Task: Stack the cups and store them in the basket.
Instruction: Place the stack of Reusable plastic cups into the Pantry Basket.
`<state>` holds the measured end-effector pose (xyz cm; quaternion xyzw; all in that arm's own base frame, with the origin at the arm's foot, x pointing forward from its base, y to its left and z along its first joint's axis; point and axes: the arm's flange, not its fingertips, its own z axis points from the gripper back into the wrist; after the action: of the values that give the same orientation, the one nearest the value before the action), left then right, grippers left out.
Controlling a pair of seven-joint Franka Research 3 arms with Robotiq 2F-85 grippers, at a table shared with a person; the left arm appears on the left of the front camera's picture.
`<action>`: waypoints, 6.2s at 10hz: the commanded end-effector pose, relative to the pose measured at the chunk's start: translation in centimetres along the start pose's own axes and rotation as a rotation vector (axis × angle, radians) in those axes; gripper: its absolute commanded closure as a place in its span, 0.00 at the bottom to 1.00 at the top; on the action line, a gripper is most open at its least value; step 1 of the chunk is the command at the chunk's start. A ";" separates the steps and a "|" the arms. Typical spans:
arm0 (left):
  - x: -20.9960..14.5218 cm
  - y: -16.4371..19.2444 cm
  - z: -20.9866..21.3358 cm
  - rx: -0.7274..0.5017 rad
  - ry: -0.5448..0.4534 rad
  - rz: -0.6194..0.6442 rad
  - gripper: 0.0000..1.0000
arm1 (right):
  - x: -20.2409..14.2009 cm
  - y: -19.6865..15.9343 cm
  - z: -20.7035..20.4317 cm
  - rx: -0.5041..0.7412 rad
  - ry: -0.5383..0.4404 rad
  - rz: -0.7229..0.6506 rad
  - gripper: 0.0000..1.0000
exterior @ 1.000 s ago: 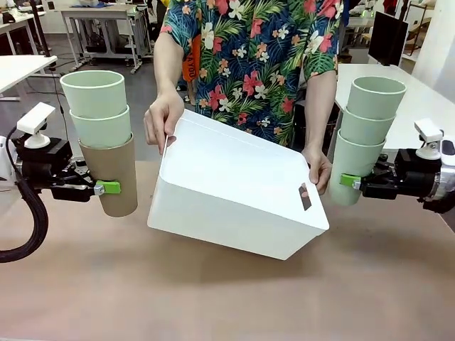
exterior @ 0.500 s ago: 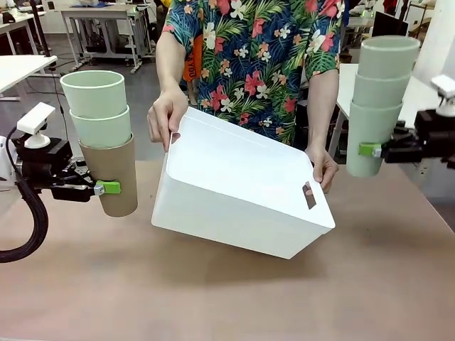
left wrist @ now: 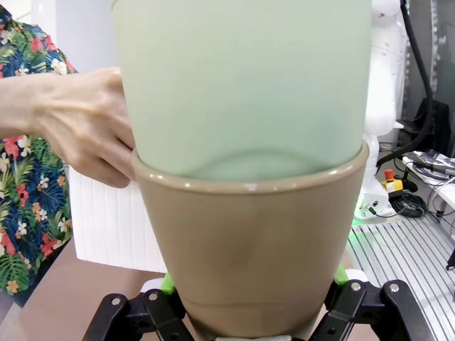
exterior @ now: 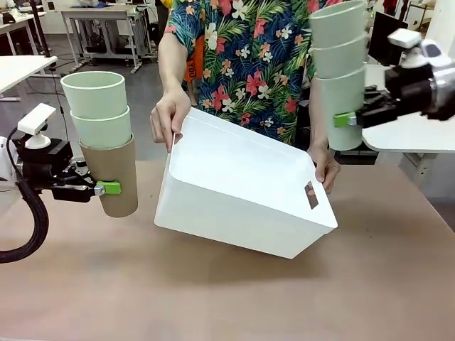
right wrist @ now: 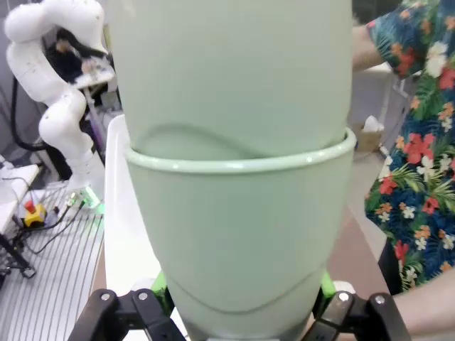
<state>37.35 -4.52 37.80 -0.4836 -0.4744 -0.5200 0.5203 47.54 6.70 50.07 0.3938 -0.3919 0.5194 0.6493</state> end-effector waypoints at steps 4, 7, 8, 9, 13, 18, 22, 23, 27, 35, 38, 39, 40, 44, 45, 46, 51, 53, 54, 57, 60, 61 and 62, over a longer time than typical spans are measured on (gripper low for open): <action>0.4 0.0 0.0 -0.001 -0.009 -0.007 0.15 | 4.7 -1.0 -8.7 0.105 0.270 0.002 0.16; 0.4 0.0 0.0 -0.001 -0.009 -0.007 0.15 | 5.2 1.6 -13.0 0.116 0.409 0.021 0.16; 0.4 0.0 0.0 -0.001 -0.009 -0.007 0.15 | 5.0 1.9 -14.4 0.119 0.442 0.027 0.16; 0.4 0.0 0.0 -0.001 -0.009 -0.007 0.15 | 4.8 2.7 -15.4 0.113 0.473 0.030 0.16; 0.4 0.0 0.0 -0.001 -0.009 -0.007 0.15 | 2.7 4.3 -16.9 0.104 0.442 0.012 0.16; 0.4 0.0 0.0 -0.001 -0.009 -0.007 0.15 | 2.4 3.4 -17.6 0.142 0.506 0.036 0.16; 0.4 0.0 0.0 -0.001 -0.009 -0.007 0.15 | 0.2 1.6 -19.9 0.104 0.597 -0.009 0.16; 0.4 0.0 0.0 -0.001 -0.009 -0.007 0.15 | -0.3 1.3 -20.7 0.092 0.627 -0.014 0.16; 0.4 0.0 0.0 -0.001 -0.009 -0.007 0.15 | -1.4 1.0 -24.0 0.035 0.715 -0.043 0.16; 0.4 0.0 0.0 -0.001 -0.009 -0.007 0.15 | -3.1 3.0 -25.8 -0.022 0.802 -0.052 0.16; 0.4 0.0 0.0 -0.001 -0.009 -0.007 0.15 | -3.5 3.1 -25.8 -0.051 0.808 -0.039 0.00; 0.4 0.0 0.0 -0.001 -0.009 -0.007 0.15 | -3.1 3.1 -25.4 -0.045 0.797 -0.047 0.00; 0.4 0.0 0.0 -0.001 -0.009 -0.007 0.15 | -2.7 3.3 -24.7 -0.047 0.785 -0.049 0.00; 0.4 0.0 0.0 -0.001 -0.009 -0.007 0.15 | 1.5 5.1 -16.6 -0.046 0.656 -0.034 0.00; 0.4 0.0 0.0 -0.001 -0.009 -0.007 0.15 | 2.5 5.4 -14.1 -0.058 0.622 -0.031 0.00; 0.4 0.0 0.0 -0.001 -0.009 -0.007 0.15 | 3.1 5.3 -11.3 -0.070 0.567 -0.030 0.00; 0.4 0.0 0.0 -0.001 -0.009 -0.007 0.15 | 1.5 6.3 2.2 -0.166 0.284 -0.047 0.00; 0.4 0.0 0.0 -0.001 -0.009 -0.007 0.15 | -0.1 6.9 4.8 -0.195 0.221 -0.015 0.00; 0.4 0.0 0.0 -0.001 -0.009 -0.007 0.15 | -0.5 7.2 5.6 -0.190 0.217 0.004 0.00; 0.4 0.0 0.0 -0.001 -0.009 -0.007 0.15 | -0.2 6.9 6.3 -0.209 0.248 -0.025 0.00; 0.4 0.0 0.0 -0.001 -0.009 -0.007 0.15 | -0.2 6.9 6.3 -0.209 0.248 -0.025 0.00; 0.4 0.0 0.0 -0.001 -0.009 -0.007 0.15 | -0.2 6.9 6.3 -0.209 0.248 -0.025 0.00; 0.4 0.0 0.0 -0.001 -0.009 -0.007 0.15 | -0.2 6.9 6.3 -0.209 0.248 -0.025 0.00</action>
<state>37.43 -4.53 37.70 -0.4843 -0.4736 -0.5196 0.5208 40.08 1.81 52.80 0.2567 -0.3577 0.5173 0.7339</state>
